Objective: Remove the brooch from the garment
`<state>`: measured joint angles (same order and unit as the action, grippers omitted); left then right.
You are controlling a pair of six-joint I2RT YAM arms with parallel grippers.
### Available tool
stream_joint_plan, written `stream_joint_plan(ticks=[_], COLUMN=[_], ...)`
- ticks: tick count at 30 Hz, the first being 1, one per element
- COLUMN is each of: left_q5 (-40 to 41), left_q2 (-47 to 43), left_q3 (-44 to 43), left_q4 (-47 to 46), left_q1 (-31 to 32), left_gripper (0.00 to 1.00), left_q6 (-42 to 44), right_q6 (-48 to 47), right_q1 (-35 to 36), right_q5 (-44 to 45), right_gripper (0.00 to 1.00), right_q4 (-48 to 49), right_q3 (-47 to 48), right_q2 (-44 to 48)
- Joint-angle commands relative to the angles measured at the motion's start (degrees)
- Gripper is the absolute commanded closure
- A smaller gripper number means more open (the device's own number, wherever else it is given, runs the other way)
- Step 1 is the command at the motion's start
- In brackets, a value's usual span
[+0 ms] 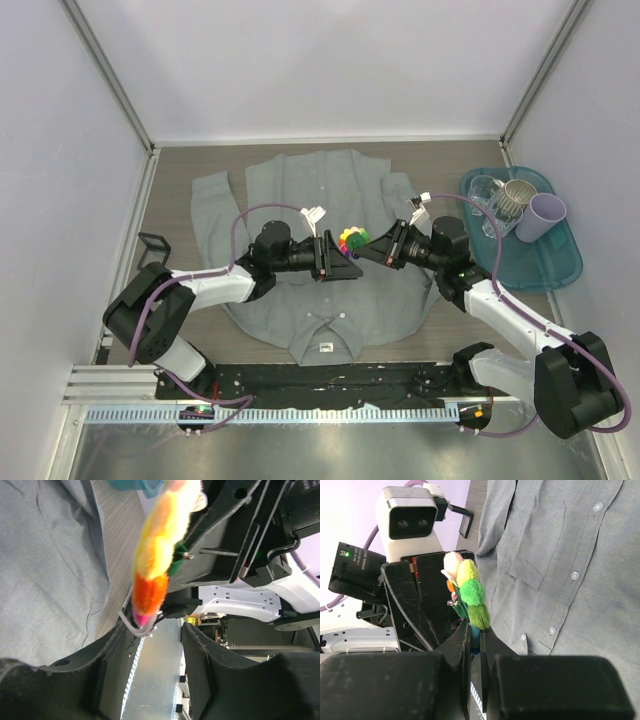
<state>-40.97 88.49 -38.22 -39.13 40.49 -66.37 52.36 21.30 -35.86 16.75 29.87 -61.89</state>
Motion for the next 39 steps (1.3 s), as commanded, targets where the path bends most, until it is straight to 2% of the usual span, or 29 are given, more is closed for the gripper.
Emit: stream_joint_plan(ticks=[1, 21, 30, 36, 39], left_q5=[-0.1, -1.5, -3.1, -5.8, -6.1], left_q2=[-1.4, -0.2, -1.5, -7.8, -12.0], left_q3=[-1.3, -5.9, -8.7, -10.7, -12.3], left_q4=[-6.8, -11.2, -8.9, 3.3, 15.0], left_q1=[0.4, 0.4, -1.2, -5.2, -7.5], left_gripper=[0.51, 0.54, 0.53, 0.5, 0.49], left_q6=[-3.2, -10.5, -10.8, -5.6, 1.0], right_q6=[-1.9, -7.2, -6.7, -0.5, 2.1], right_q1=[0.3, 2.5, 3.1, 3.0, 3.1], right_q5=[1.0, 2.5, 1.8, -1.7, -3.5], right_gripper=[0.99, 0.99, 0.99, 0.99, 0.99], right_q4=[0.7, -5.8, -7.6, -1.9, 0.6], right_q3=[0.3, -0.1, -2.6, -7.6, -9.0], right_q2=[1.2, 4.3, 6.9, 7.0, 7.5])
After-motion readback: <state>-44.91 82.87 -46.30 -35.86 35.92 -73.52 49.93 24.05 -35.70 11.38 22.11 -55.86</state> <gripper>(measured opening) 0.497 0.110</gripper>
